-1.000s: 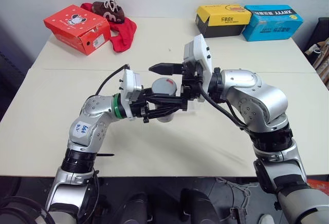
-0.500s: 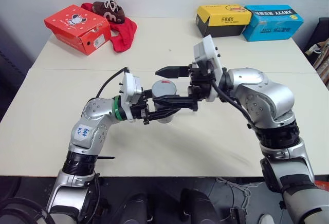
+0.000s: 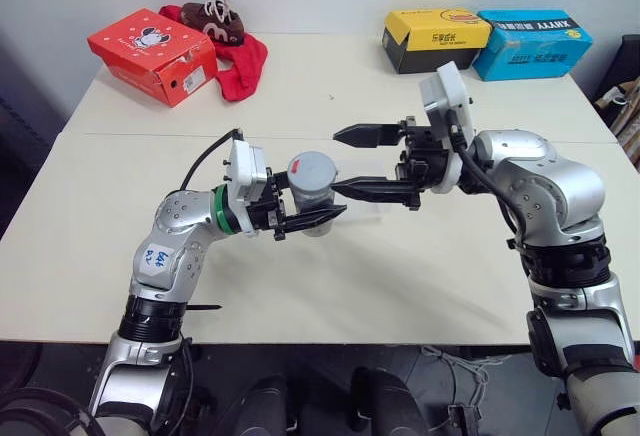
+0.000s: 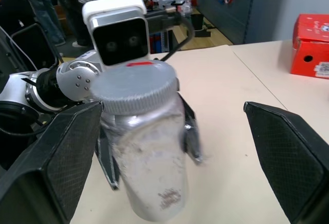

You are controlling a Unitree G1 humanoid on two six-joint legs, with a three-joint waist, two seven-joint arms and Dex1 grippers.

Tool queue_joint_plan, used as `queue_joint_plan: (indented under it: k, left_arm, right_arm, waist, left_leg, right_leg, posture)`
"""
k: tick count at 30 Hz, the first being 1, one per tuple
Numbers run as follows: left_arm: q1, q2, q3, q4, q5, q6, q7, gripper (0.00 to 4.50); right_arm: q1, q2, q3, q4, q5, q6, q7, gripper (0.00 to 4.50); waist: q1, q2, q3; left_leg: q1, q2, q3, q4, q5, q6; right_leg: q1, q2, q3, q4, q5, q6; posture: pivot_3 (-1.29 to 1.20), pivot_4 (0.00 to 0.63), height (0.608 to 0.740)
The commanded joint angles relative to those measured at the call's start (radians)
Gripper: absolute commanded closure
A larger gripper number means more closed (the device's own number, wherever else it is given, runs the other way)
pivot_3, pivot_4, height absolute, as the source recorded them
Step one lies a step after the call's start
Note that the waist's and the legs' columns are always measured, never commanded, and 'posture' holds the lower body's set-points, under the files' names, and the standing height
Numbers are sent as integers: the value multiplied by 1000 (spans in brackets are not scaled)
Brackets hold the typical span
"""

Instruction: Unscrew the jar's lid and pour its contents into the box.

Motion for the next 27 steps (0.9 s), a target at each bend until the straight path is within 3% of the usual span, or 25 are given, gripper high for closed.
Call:
queue_joint_plan:
  k: [1, 9, 15, 27]
  left_arm:
    - [-4, 1, 3, -32, -11, -16, -5, 2104]
    - [4, 3, 3, -39, -11, -2, 3, 2104]
    - [8, 7, 1, -43, -13, 19, 12, 2104]
    - [0, 1, -6, -41, -13, 34, 15, 2104]
  right_arm:
    - [-8, -22, -51, -64, 72, 43, 15, 22]
    - [-43, -4, -55, -154, 152, 130, -41, 22]
    - [-74, 61, 12, -177, 43, 51, -139, 22]
    - [-38, 107, 105, -153, -63, -17, -141, 22]
  waist:
    - [0, 0, 0]
    - [0, 0, 0]
    - [-1, 0, 0]
    - [-1, 0, 0]
  left_leg:
    - [0, 0, 0, 0, 0, 0]
    - [0, 0, -1, 0, 0, 0]
    - [0, 0, -1, 0, 0, -1]
    - [-1, -1, -1, 0, 0, 0]
  right_leg:
    - [0, 0, 0, 0, 0, 0]
    - [0, -1, 1, 0, 0, 0]
    - [0, -1, 1, 0, 0, 0]
    - [0, 0, -1, 0, 0, 0]
  posture:
    - [0, 150, 740]
    - [0, 150, 740]
    - [0, 150, 740]
    - [0, 150, 740]
